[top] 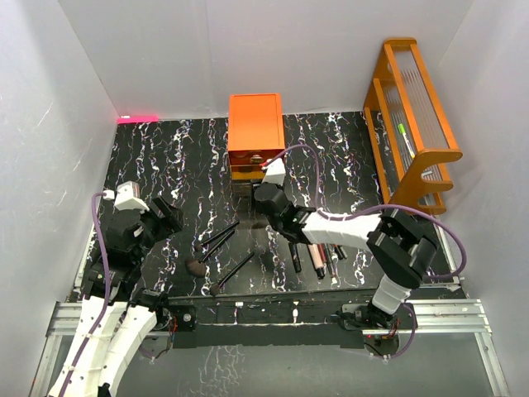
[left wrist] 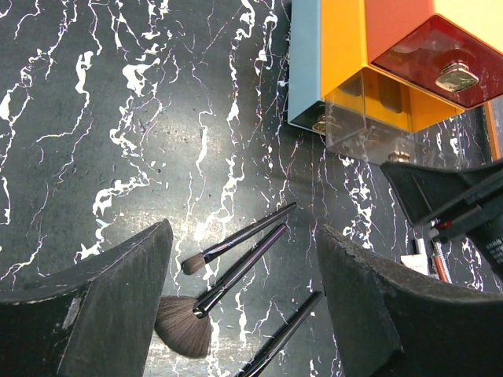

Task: Organize the makeup
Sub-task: Open the drawer in the storage box.

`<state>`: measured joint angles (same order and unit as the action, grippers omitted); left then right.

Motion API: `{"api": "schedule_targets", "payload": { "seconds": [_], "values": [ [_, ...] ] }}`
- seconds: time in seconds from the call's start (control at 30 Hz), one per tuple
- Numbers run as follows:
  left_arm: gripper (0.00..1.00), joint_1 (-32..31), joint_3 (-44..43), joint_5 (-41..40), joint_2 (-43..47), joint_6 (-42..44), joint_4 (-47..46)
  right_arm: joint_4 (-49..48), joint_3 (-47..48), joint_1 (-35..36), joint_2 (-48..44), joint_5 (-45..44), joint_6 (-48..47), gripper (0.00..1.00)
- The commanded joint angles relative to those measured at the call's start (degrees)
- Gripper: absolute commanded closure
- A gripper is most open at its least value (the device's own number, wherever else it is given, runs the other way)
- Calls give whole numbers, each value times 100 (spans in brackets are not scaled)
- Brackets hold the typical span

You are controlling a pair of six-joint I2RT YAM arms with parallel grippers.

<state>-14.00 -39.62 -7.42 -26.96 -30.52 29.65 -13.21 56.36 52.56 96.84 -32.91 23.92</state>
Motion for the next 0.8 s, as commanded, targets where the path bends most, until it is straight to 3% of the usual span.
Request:
{"api": "schedule_targets", "payload": {
  "seconds": [0.0, 0.33, 0.67, 0.73, 0.77],
  "values": [
    [27, 11, 23, 28, -20, 11, -19, 134, -265, 213, -628, -32, 396, 73],
    [27, 13, 19, 19, 15, 7, -3, 677, -530, 733, -1270, -318, 809, 73],
    [27, 13, 23, 33, 34, 3, -14, 812, -639, 880, -1356, -506, 1008, 73],
    [27, 15, 21, 31, 33, 7, -13, 784, -639, 888, -1356, -513, 999, 69],
    [27, 12, 20, 30, 34, 3, -12, 765, -627, 890, -1345, -519, 977, 62]
  ]
}}
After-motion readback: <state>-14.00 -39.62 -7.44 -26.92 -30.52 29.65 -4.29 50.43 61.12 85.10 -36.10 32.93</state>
